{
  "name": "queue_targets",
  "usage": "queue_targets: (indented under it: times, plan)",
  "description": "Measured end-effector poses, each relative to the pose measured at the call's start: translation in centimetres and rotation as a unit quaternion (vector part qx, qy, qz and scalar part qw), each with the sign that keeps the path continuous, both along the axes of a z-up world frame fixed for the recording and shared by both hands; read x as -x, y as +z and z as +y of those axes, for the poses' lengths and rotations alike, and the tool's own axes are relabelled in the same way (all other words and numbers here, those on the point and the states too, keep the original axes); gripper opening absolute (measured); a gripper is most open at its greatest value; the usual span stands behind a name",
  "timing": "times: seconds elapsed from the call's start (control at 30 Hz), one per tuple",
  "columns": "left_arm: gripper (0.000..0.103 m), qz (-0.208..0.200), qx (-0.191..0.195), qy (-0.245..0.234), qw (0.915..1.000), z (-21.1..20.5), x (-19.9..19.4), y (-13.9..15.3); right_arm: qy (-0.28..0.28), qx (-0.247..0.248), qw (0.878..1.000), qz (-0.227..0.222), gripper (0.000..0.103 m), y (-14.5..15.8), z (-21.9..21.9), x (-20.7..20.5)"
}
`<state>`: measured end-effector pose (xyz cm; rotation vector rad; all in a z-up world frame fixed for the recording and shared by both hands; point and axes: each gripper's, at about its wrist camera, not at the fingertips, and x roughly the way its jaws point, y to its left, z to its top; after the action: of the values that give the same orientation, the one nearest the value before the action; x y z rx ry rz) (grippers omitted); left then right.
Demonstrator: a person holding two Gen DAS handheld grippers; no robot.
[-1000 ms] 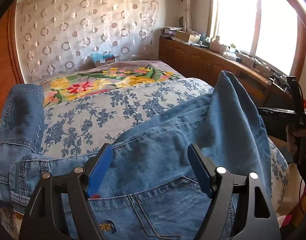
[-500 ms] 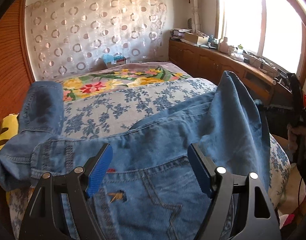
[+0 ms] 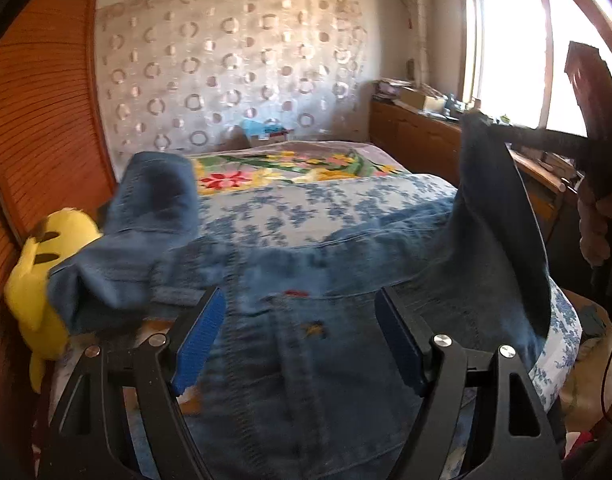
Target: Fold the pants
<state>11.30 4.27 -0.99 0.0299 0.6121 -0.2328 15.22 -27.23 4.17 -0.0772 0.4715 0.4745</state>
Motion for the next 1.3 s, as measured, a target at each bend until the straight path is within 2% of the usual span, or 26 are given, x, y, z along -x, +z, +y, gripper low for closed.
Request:
queue_targets:
  times: [0.13,0.27,0.33,0.37,0.47,0.6,0.63,0.9,0.93,1.1,1.17,1.2,1.27,1.3]
  plan:
    - [0.078,-0.003,0.006,0.027,0.9996,2.6,1.4,0.0,0.079,0.002,0.997,0.002,0.001,1.2,5.4,1.6]
    - [0.078,0.004,0.006,0.044,0.9990,4.4,1.9,-0.4,0.124,0.012,0.991,0.043,0.003,0.7,8.0,1.8]
    - [0.078,0.005,0.004,0.045,0.9990,4.8,2.0,-0.7,0.121,0.029,0.991,0.043,0.009,0.4,8.1,1.6]
    - [0.078,0.006,0.003,0.045,0.9989,4.9,2.0,-0.9,0.118,0.034,0.991,0.044,0.017,0.5,7.9,1.0]
    - [0.078,0.011,0.003,0.042,0.9991,4.8,1.9,-1.3,0.112,0.028,0.992,0.055,0.027,0.6,7.8,0.4]
    - [0.078,0.017,0.007,0.029,0.9994,4.1,1.4,-1.8,0.087,0.037,0.993,0.068,0.028,-0.3,6.8,0.0]
    - [0.078,0.019,0.008,0.024,0.9995,3.7,1.2,-1.9,0.082,0.039,0.993,0.070,0.028,-0.2,7.0,1.0]
    - [0.078,0.023,0.006,-0.045,0.9987,-0.4,-0.1,-2.6,0.027,0.048,0.995,0.086,0.031,-2.3,3.8,2.2]
    - [0.073,0.027,0.007,-0.052,0.9982,-0.9,-0.4,-2.7,0.019,0.051,0.995,0.086,0.032,-2.5,3.5,2.4]
    - [0.063,0.059,-0.004,-0.082,0.9949,-3.4,-2.4,-3.9,-0.018,0.054,0.994,0.093,0.036,-3.4,1.6,3.2]
    - [0.051,0.071,-0.008,-0.091,0.9933,-4.0,-2.6,-4.5,-0.031,0.049,0.993,0.100,0.036,-3.8,1.2,3.3]
    - [0.048,0.079,-0.008,-0.094,0.9925,-4.1,-2.7,-4.8,-0.036,0.044,0.993,0.104,0.036,-4.0,1.0,3.5]
    - [0.033,0.085,-0.004,-0.099,0.9915,-4.2,-2.4,-5.0,-0.041,0.038,0.992,0.111,0.037,-4.3,0.9,3.7]
    - [0.031,0.083,-0.003,-0.099,0.9917,-4.2,-2.1,-4.9,-0.044,0.036,0.992,0.114,0.037,-4.4,1.0,3.9]
